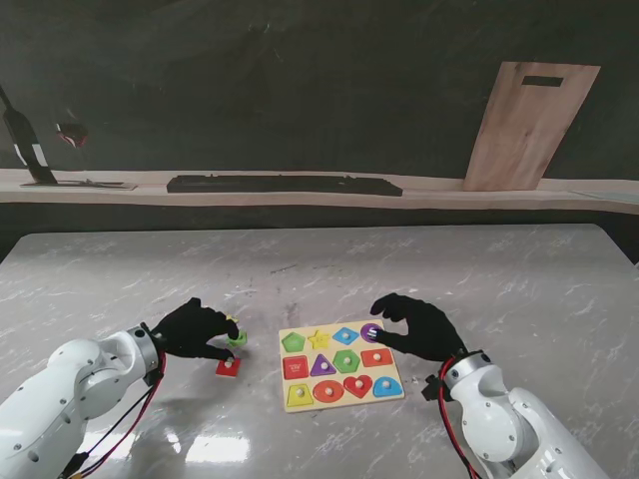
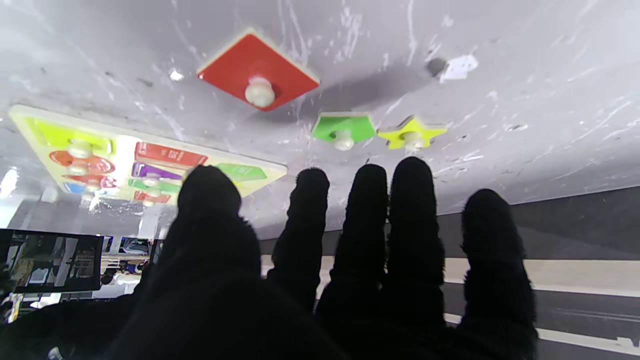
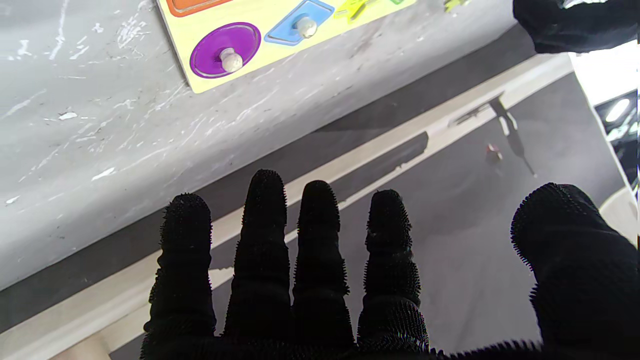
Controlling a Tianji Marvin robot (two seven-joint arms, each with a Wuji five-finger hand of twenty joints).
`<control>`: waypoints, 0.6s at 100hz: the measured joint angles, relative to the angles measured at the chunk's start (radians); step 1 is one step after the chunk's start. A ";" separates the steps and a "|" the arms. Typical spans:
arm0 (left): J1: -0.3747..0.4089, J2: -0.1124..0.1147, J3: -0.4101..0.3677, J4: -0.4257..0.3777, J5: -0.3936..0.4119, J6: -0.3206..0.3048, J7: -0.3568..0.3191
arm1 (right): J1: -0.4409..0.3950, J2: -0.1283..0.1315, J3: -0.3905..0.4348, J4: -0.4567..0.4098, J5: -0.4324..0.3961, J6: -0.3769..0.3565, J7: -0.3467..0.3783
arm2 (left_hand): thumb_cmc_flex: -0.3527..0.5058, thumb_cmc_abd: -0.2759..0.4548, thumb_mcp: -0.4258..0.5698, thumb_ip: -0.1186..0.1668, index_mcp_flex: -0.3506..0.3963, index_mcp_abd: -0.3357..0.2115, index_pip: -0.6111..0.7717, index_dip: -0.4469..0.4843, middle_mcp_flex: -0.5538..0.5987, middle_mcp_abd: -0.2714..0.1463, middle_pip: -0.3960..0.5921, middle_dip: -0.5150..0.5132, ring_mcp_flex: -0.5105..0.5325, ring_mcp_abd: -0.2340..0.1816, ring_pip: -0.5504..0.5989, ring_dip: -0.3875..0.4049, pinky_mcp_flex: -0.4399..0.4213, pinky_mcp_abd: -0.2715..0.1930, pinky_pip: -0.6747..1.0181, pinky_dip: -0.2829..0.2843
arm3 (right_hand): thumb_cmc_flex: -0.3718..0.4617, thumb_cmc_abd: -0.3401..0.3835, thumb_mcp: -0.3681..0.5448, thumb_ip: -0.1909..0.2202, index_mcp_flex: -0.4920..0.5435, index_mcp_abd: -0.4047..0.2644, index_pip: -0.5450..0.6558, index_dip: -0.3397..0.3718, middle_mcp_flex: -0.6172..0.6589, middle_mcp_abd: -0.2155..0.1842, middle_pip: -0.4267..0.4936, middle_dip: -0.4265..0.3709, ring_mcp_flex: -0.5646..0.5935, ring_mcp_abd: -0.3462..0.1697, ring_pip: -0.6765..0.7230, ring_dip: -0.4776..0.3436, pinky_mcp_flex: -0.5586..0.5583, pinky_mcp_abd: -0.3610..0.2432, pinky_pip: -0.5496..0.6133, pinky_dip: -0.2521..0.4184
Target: Fit puzzle pieces into a puzzle board
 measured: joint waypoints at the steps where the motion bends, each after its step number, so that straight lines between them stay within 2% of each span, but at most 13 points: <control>1: 0.000 0.001 0.001 0.001 0.001 0.000 0.000 | 0.000 0.000 0.000 0.000 -0.001 0.001 0.000 | 0.000 0.002 0.000 0.000 0.000 0.000 0.000 0.000 0.000 0.000 0.000 0.000 0.000 0.000 0.000 0.000 0.000 0.000 0.000 0.000 | 0.000 0.000 0.000 0.000 0.000 0.000 0.000 0.000 0.000 0.000 0.000 0.000 0.000 0.000 0.000 0.000 0.000 0.000 0.000 0.000; 17: -0.023 0.011 0.042 0.033 0.018 -0.016 0.006 | 0.001 0.002 -0.006 -0.002 -0.003 0.016 0.002 | 0.000 0.021 -0.011 0.000 0.000 0.000 -0.003 -0.001 0.000 0.000 0.000 0.000 0.000 0.000 0.000 0.010 0.000 0.000 0.000 0.000 | 0.000 0.000 -0.002 0.000 0.000 0.000 0.000 0.000 0.000 0.000 0.000 0.000 0.000 0.000 0.000 0.000 0.000 0.000 0.000 0.000; 32: -0.032 0.012 0.051 0.048 0.032 -0.034 0.022 | 0.007 0.002 -0.010 0.002 -0.003 0.020 0.008 | 0.000 0.019 -0.020 0.000 -0.001 0.000 -0.025 -0.014 -0.013 0.000 -0.011 0.000 0.000 0.000 -0.003 0.010 0.000 0.000 0.000 0.000 | 0.000 0.000 -0.002 0.000 0.000 0.000 0.000 0.000 0.000 0.000 0.000 0.000 0.000 0.000 0.000 0.000 0.000 0.000 0.000 0.000; 44: -0.032 0.013 0.053 0.052 0.035 -0.047 0.024 | 0.010 0.002 -0.011 0.003 -0.002 0.022 0.011 | 0.001 -0.030 -0.022 0.000 -0.015 0.000 -0.060 -0.026 -0.036 -0.003 -0.033 0.000 -0.017 0.000 -0.014 0.011 0.000 0.000 0.000 0.000 | 0.000 0.000 -0.002 0.000 0.000 0.000 0.000 0.000 0.000 0.000 0.000 0.000 0.000 0.000 0.000 0.000 0.000 0.000 0.000 0.000; 60: -0.032 0.013 0.056 0.054 0.031 -0.051 0.021 | 0.012 0.003 -0.013 0.005 -0.002 0.023 0.014 | 0.049 -0.104 -0.019 0.000 -0.013 0.000 -0.060 -0.026 -0.046 -0.016 -0.035 0.000 -0.017 0.000 -0.024 0.022 0.000 0.000 0.000 0.000 | 0.000 0.000 -0.002 0.000 0.000 0.000 0.000 0.000 0.000 0.000 0.000 0.000 0.000 0.000 0.000 0.000 0.000 0.000 0.000 0.000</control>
